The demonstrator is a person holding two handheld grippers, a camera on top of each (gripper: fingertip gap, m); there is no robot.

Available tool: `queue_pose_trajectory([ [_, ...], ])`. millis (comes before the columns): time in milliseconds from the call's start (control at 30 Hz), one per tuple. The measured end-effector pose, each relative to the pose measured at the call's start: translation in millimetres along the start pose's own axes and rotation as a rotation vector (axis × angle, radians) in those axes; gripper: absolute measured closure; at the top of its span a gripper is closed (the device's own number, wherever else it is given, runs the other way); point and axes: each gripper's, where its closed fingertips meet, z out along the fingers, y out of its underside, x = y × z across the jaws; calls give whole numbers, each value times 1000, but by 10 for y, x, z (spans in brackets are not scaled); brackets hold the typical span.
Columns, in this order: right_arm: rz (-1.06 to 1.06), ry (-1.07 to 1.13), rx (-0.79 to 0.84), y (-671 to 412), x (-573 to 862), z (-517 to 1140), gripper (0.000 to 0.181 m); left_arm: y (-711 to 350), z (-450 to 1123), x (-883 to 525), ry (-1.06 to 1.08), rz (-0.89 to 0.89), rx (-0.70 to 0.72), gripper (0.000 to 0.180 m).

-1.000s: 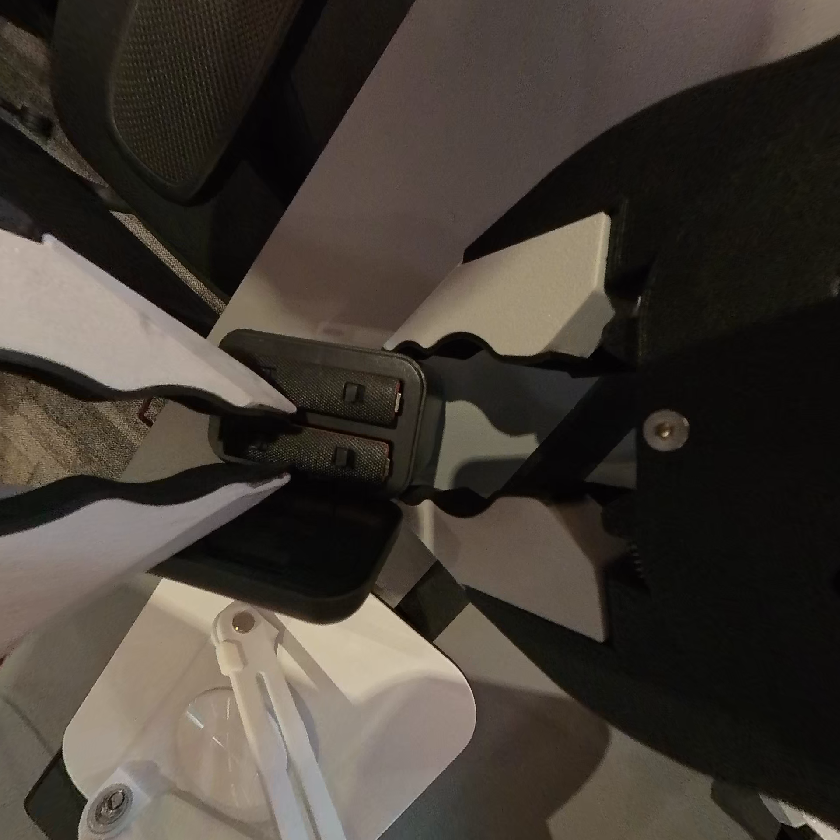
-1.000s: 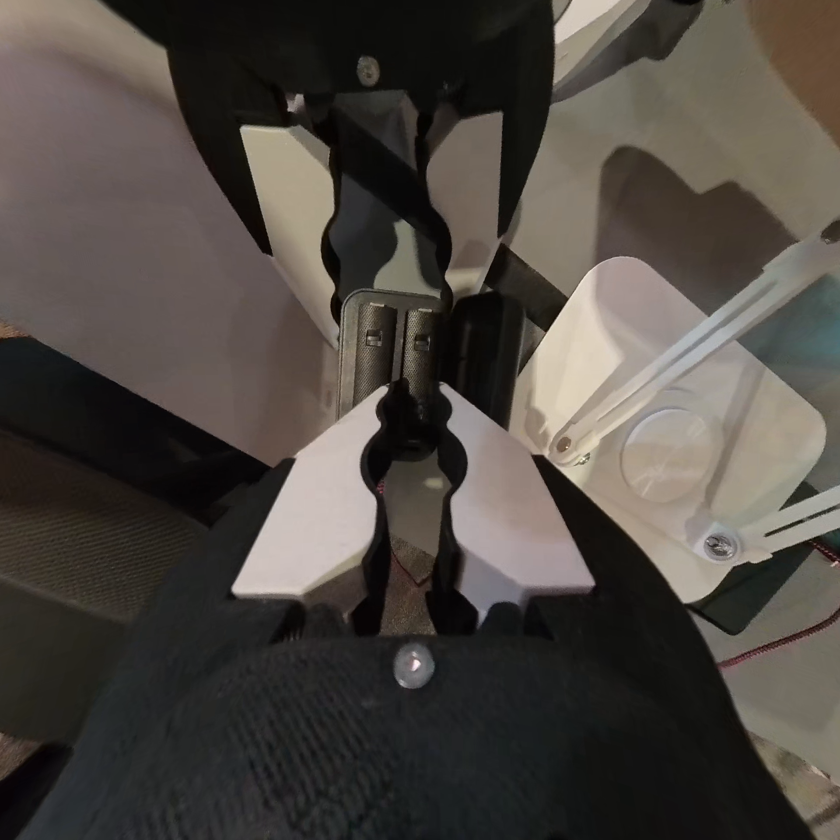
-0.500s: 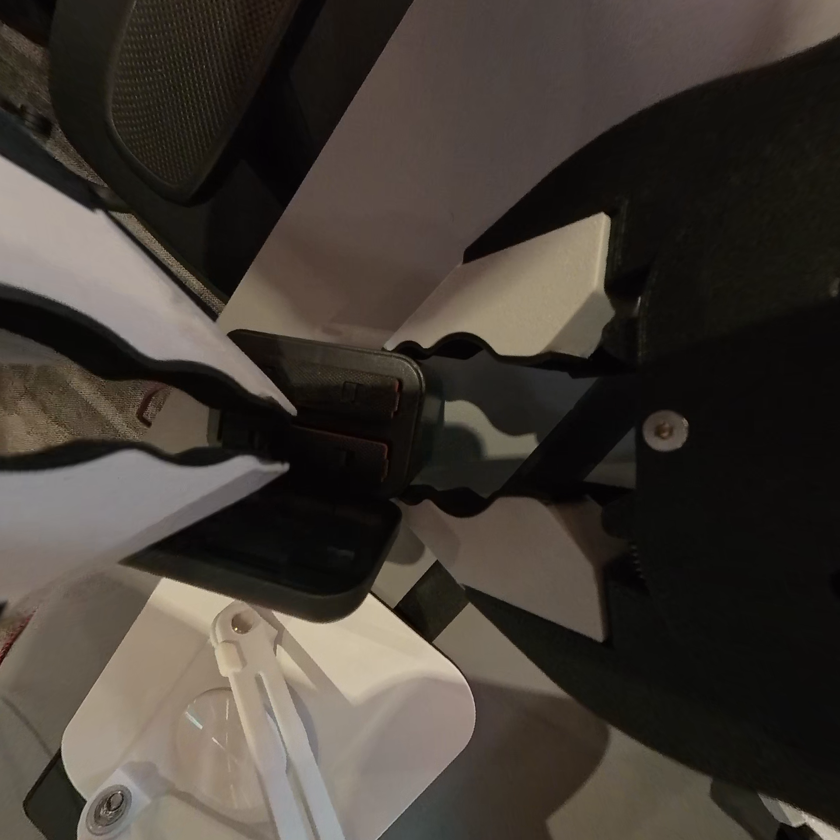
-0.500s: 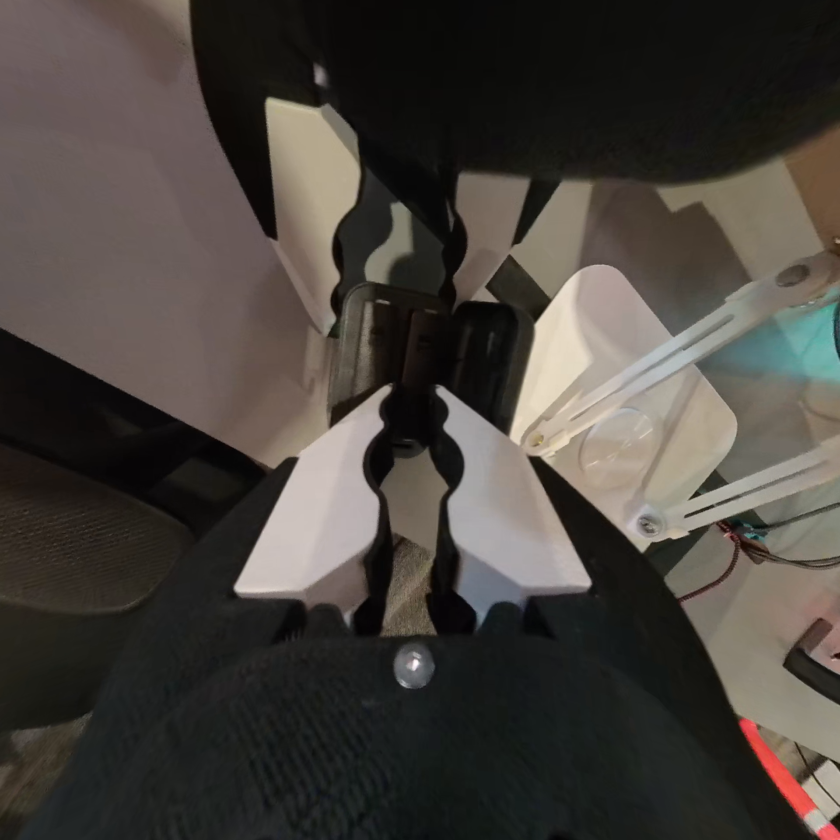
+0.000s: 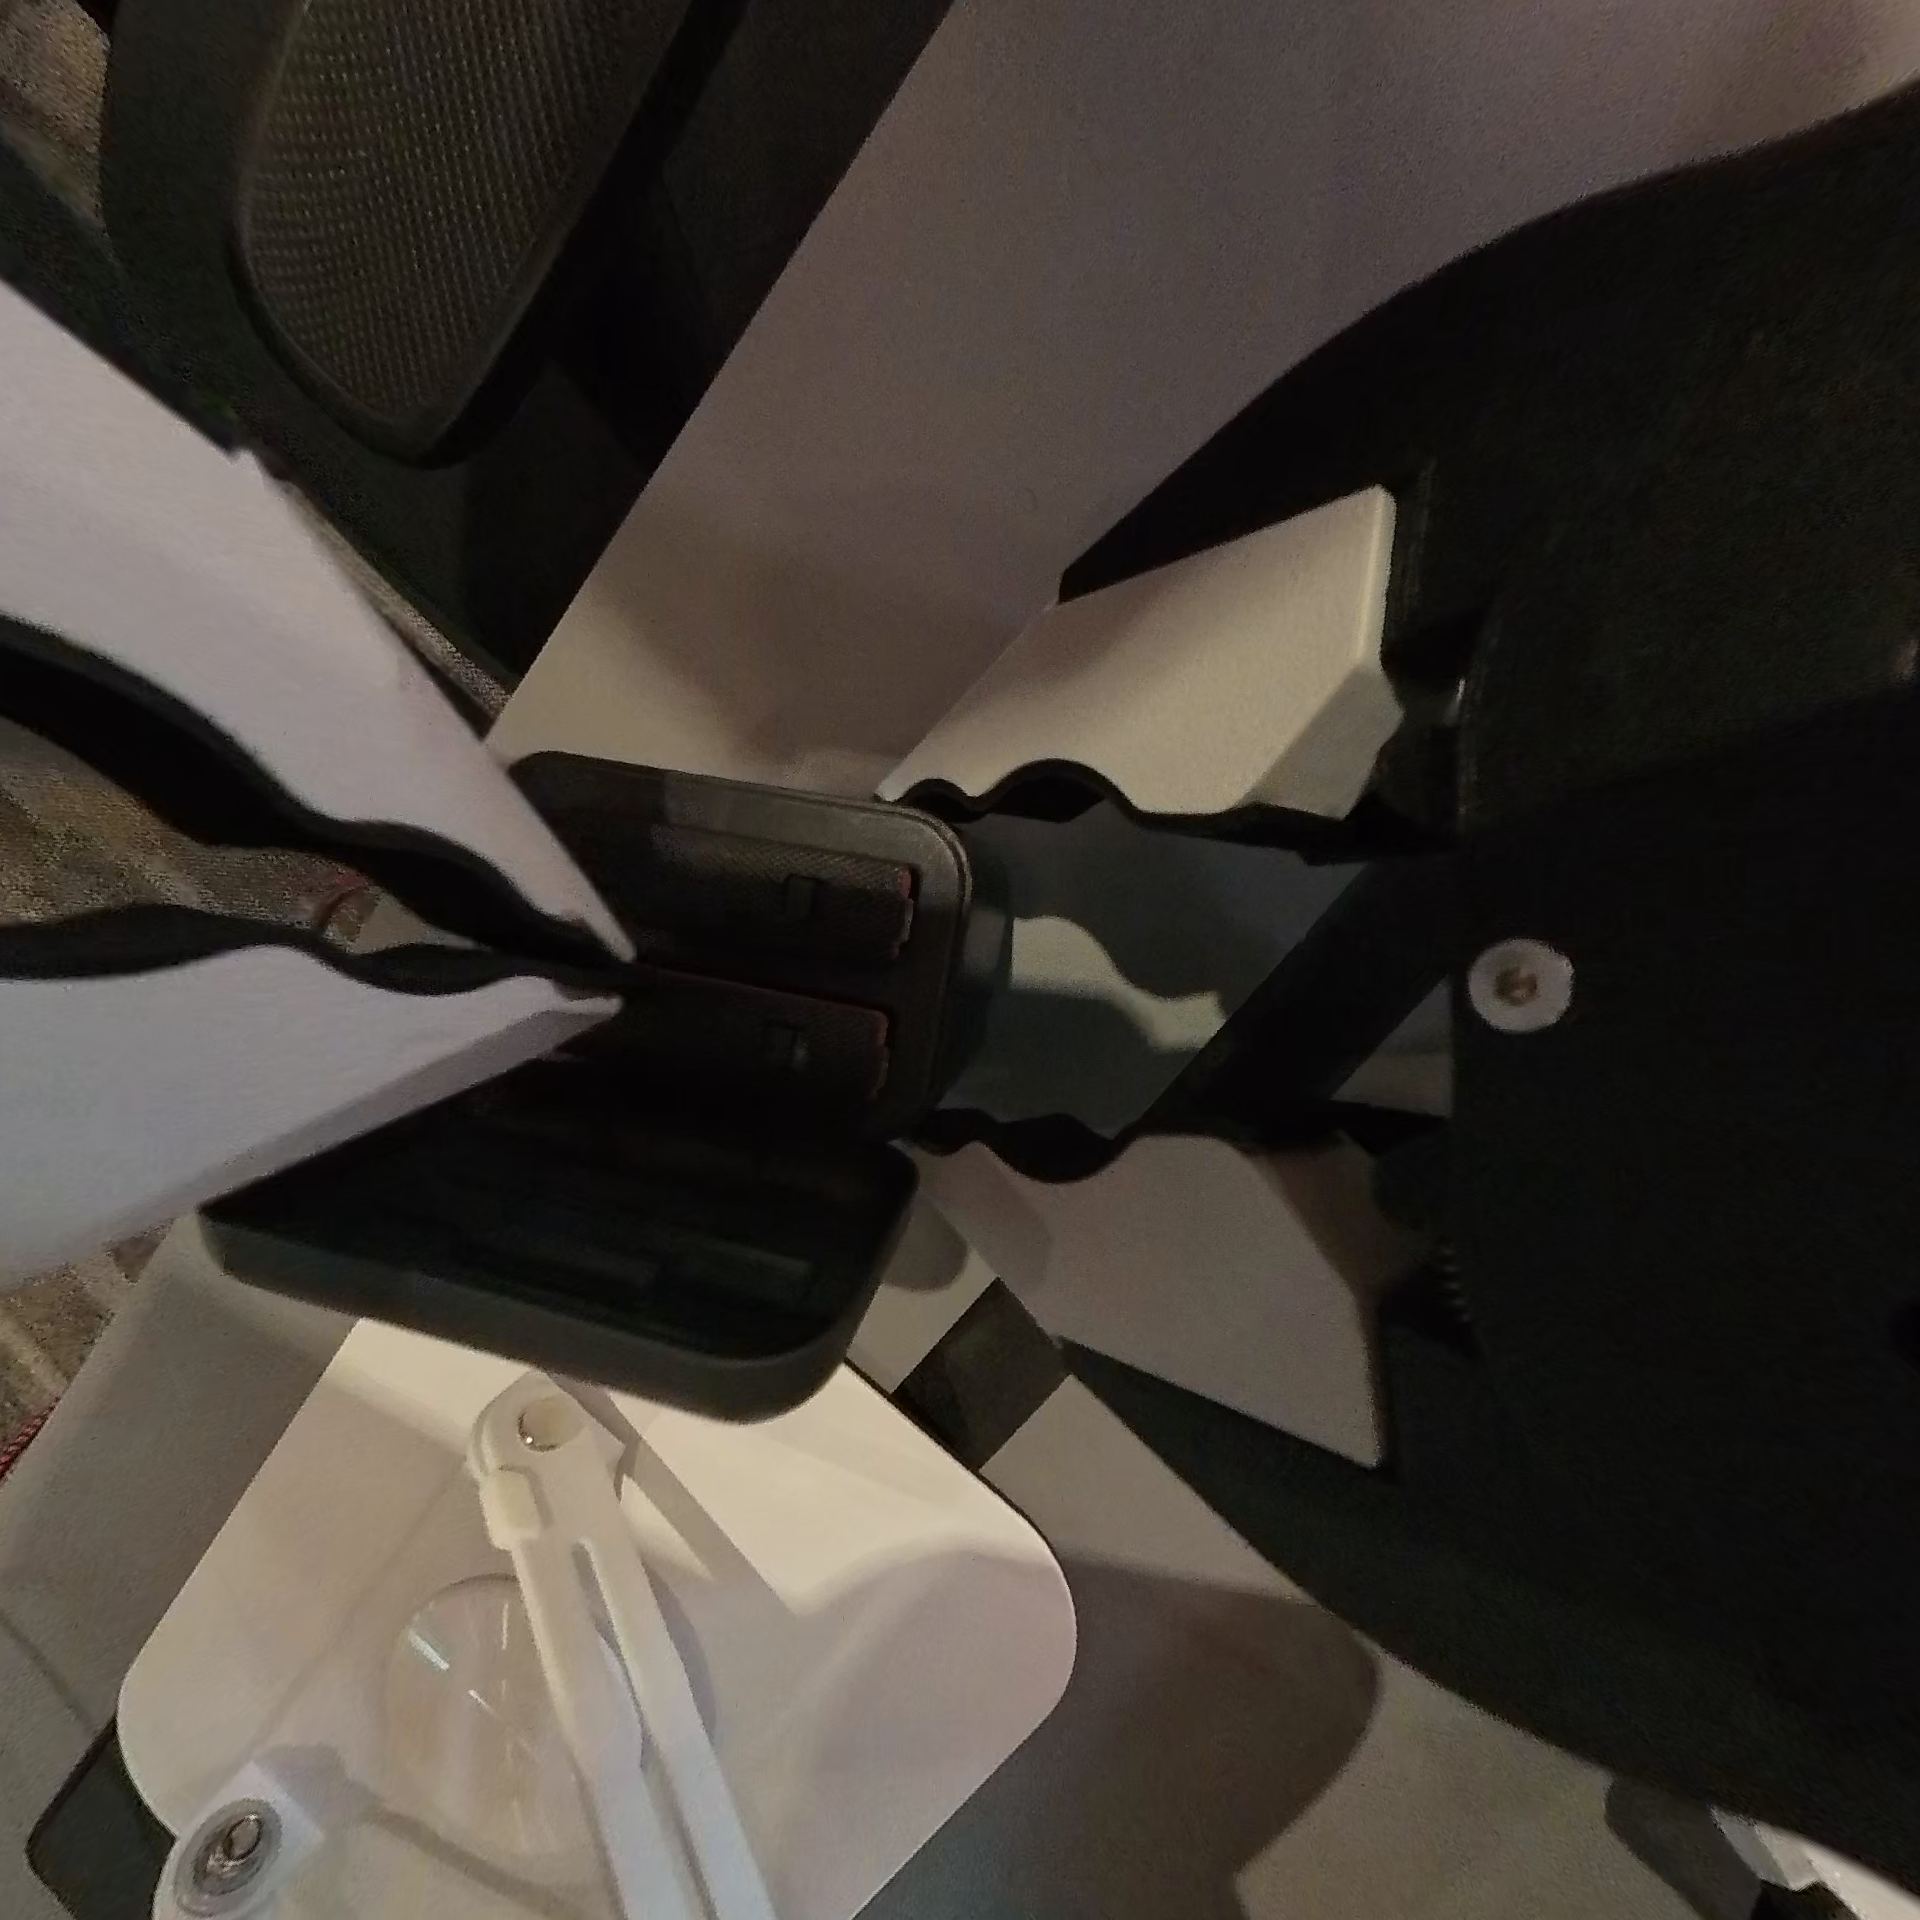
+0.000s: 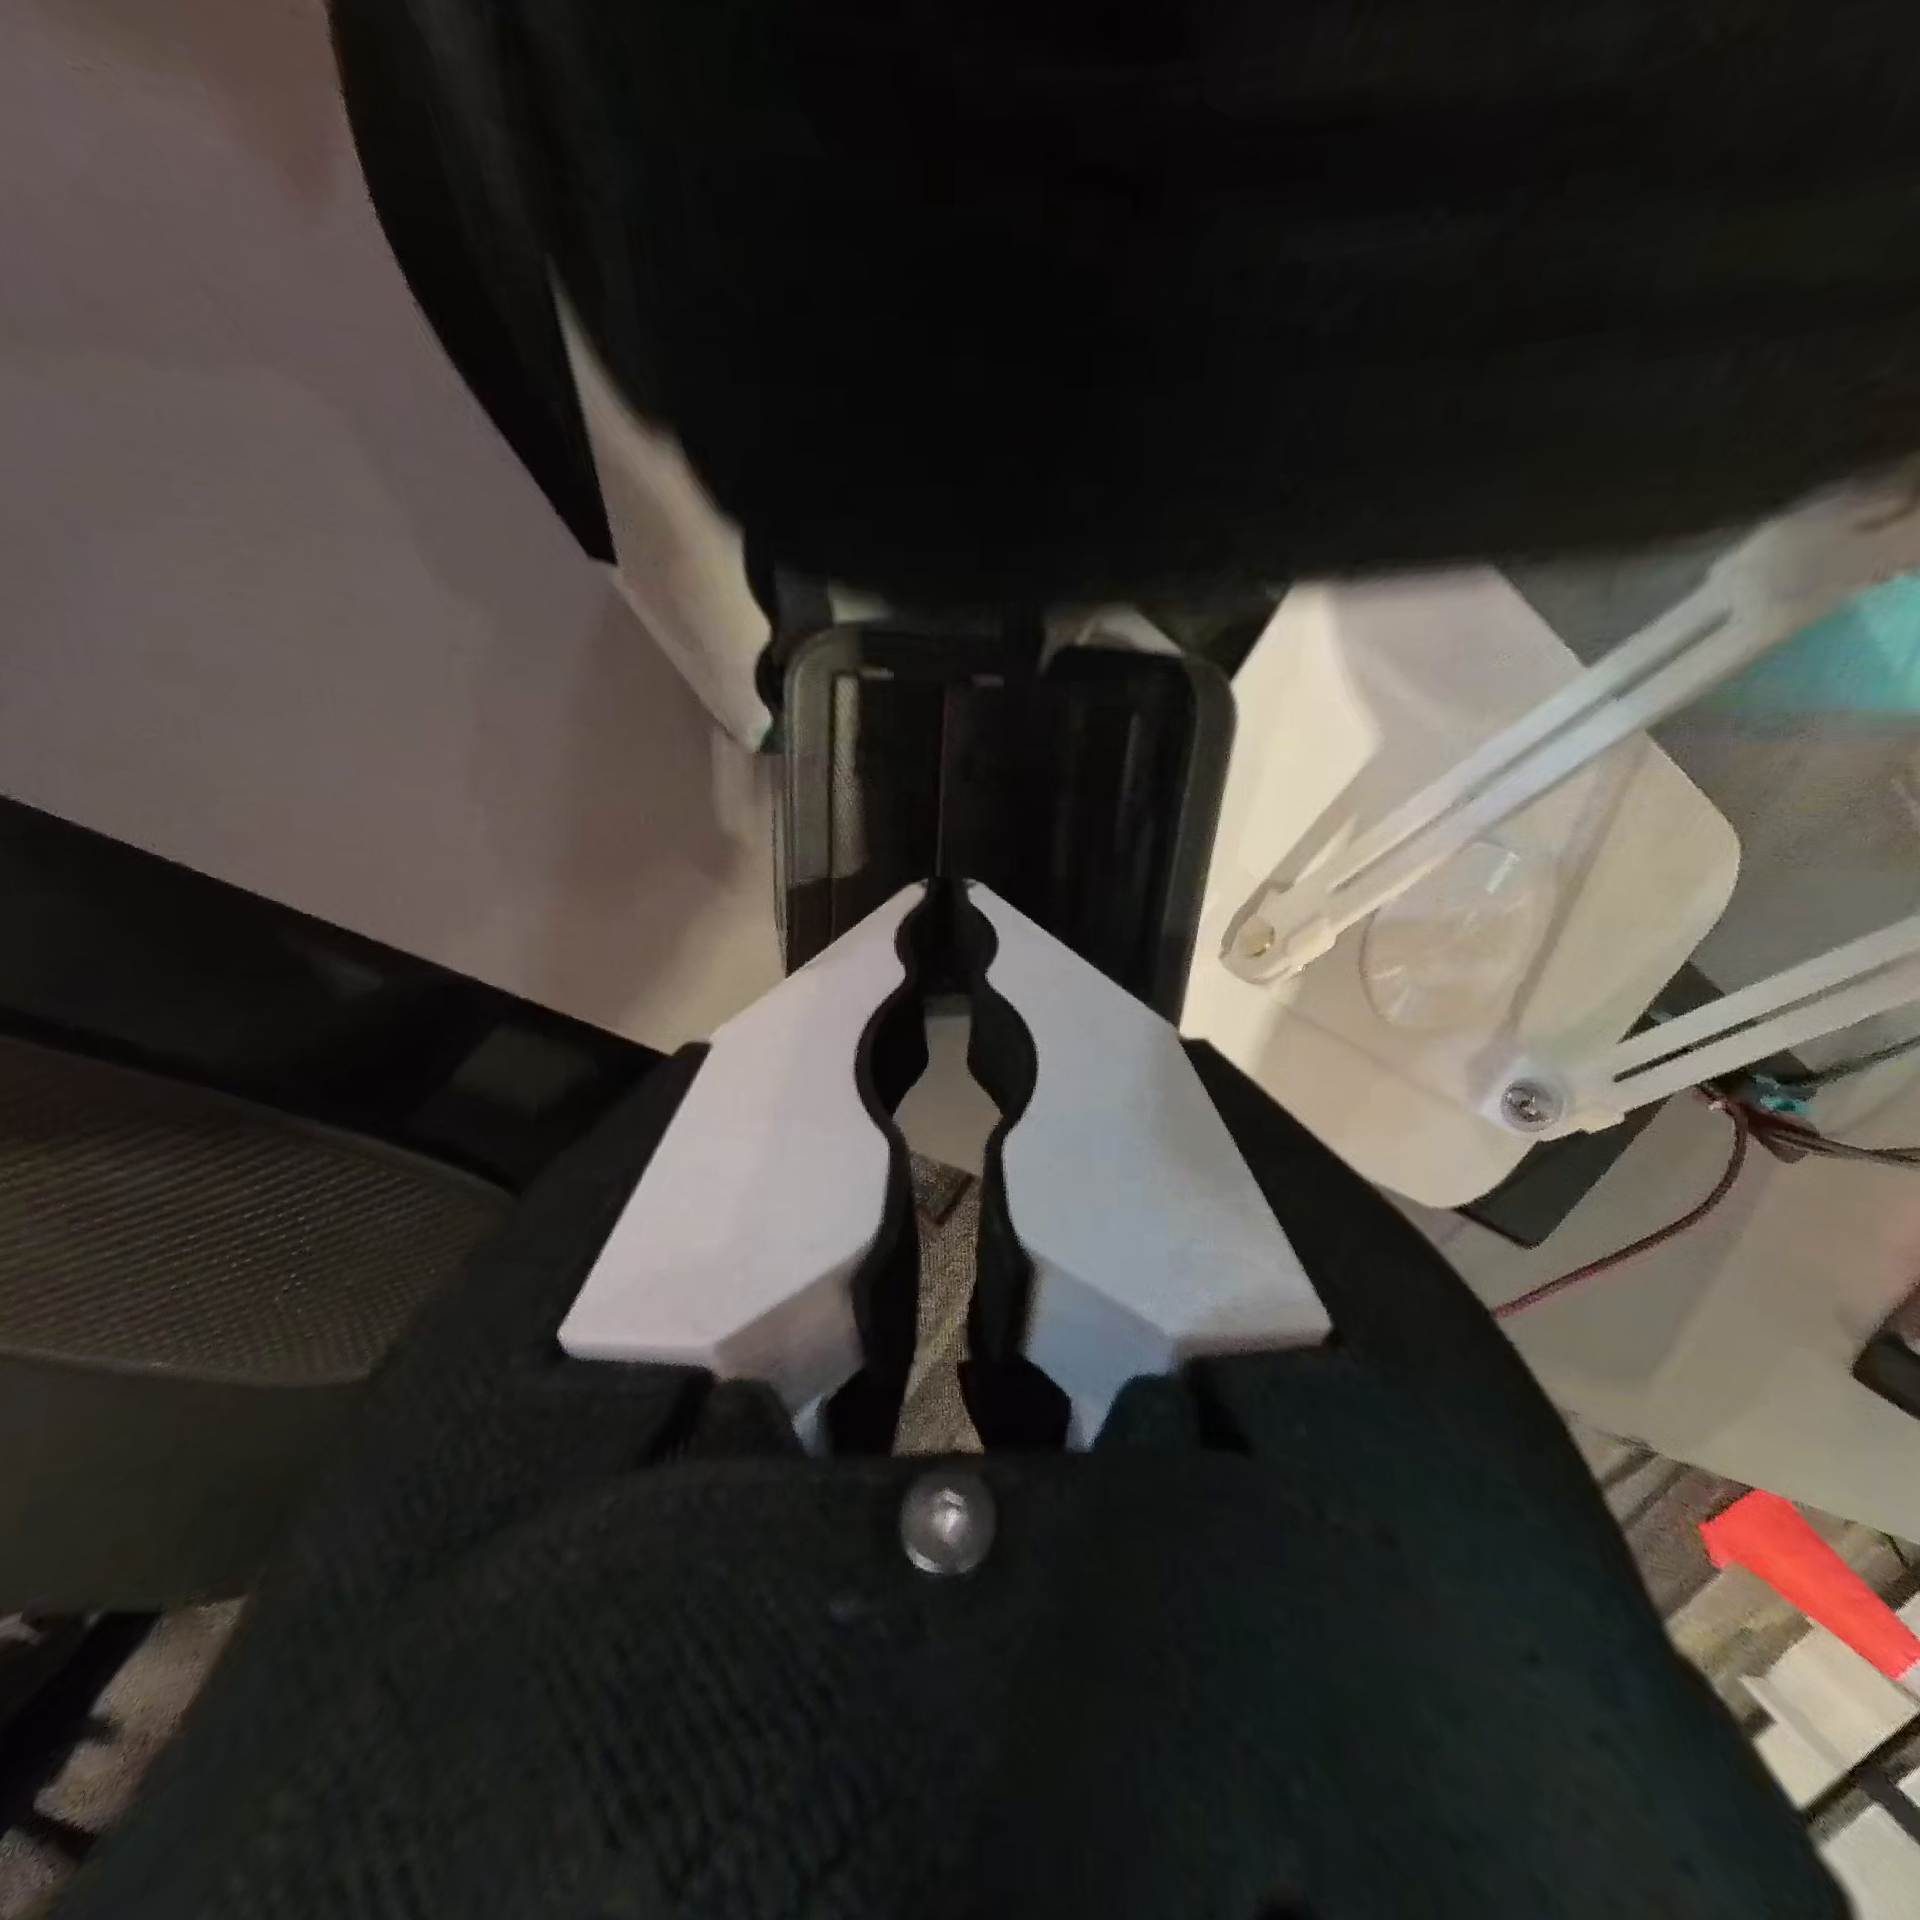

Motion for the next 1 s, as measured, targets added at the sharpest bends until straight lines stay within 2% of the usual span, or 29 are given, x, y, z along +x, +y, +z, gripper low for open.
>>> queue_pose_trajectory([
  [33,25,19,15,27,20,-20,181,4,-5,2,1,-8,-5,126],
  [100,123,33,104,56,33,-100,176,4,-29,9,17,-43,-13,126],
  [200,255,-6,336,52,-51,-264,156,-50,-140,-3,25,-92,27,126],
  [300,255,-7,490,99,-151,-271,154,-119,-320,-55,-8,-107,72,128],
  [400,262,-21,516,139,-202,-145,154,-183,-441,7,-8,-66,99,158],
  [467,297,-32,565,106,-185,-137,155,-252,-475,53,-25,-23,121,166],
  [600,331,-54,586,101,-178,-62,159,-282,-446,87,-28,-21,130,158],
  [1000,400,-126,620,94,-194,-52,162,-236,-362,57,-36,-6,105,162],
])
